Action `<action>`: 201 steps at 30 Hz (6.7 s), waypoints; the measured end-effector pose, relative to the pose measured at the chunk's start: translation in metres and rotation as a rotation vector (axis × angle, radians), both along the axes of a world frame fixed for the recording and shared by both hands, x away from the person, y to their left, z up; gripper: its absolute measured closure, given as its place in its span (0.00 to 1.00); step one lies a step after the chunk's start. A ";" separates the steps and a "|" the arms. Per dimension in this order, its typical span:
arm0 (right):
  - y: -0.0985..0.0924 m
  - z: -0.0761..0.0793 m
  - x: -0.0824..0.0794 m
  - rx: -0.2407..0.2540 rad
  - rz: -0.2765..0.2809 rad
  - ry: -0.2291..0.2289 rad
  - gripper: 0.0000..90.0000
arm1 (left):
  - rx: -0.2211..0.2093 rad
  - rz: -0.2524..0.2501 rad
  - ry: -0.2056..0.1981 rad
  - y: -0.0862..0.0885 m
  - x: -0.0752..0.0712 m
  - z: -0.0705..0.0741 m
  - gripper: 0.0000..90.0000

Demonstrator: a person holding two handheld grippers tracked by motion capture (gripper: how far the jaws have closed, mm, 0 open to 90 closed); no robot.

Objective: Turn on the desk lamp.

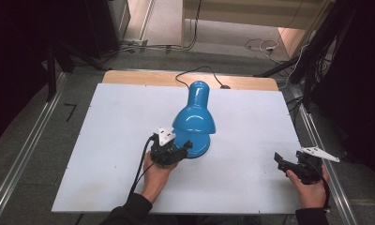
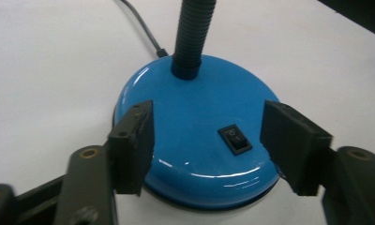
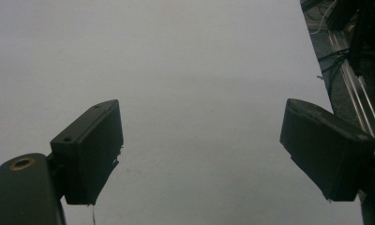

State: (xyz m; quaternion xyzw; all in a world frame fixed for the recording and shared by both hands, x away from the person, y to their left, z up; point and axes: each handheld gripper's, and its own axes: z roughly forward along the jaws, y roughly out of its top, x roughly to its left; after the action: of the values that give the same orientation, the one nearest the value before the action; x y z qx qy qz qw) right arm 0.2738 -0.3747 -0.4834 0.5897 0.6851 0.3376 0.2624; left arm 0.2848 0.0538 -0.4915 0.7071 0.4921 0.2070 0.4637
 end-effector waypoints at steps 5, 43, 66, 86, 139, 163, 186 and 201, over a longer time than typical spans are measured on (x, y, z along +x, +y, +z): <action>0.000 0.000 0.000 0.000 0.001 0.000 0.14 | -0.010 -0.025 0.008 -0.003 0.003 -0.001 0.59; -0.002 -0.001 0.001 0.005 0.007 0.005 0.14 | 0.010 -0.111 0.063 -0.018 0.013 -0.010 1.00; -0.001 -0.001 0.000 0.005 0.005 0.010 0.14 | 0.017 -0.111 0.047 -0.016 0.011 -0.013 1.00; -0.002 -0.001 0.001 0.008 0.007 0.010 0.14 | -0.041 -0.123 0.073 -0.013 0.008 -0.014 1.00; -0.003 -0.001 0.000 0.015 0.008 0.014 0.14 | -0.052 0.015 0.031 0.049 -0.001 0.011 0.27; -0.002 -0.001 0.000 0.013 0.007 0.014 0.14 | -0.051 0.047 0.032 0.081 -0.014 0.018 0.23; -0.003 -0.002 0.001 0.016 0.010 0.018 0.14 | -0.042 0.093 0.025 0.117 -0.034 0.019 0.23; -0.002 -0.003 0.002 0.014 0.009 0.029 0.14 | -0.031 0.141 0.020 0.142 -0.050 0.017 0.23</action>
State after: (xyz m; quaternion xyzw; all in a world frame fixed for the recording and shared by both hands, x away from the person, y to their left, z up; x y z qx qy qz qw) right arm 0.2760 -0.3766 -0.4868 0.5933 0.6892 0.3350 0.2466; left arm 0.2346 0.1955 -0.4742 0.6653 0.5486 0.2245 0.4539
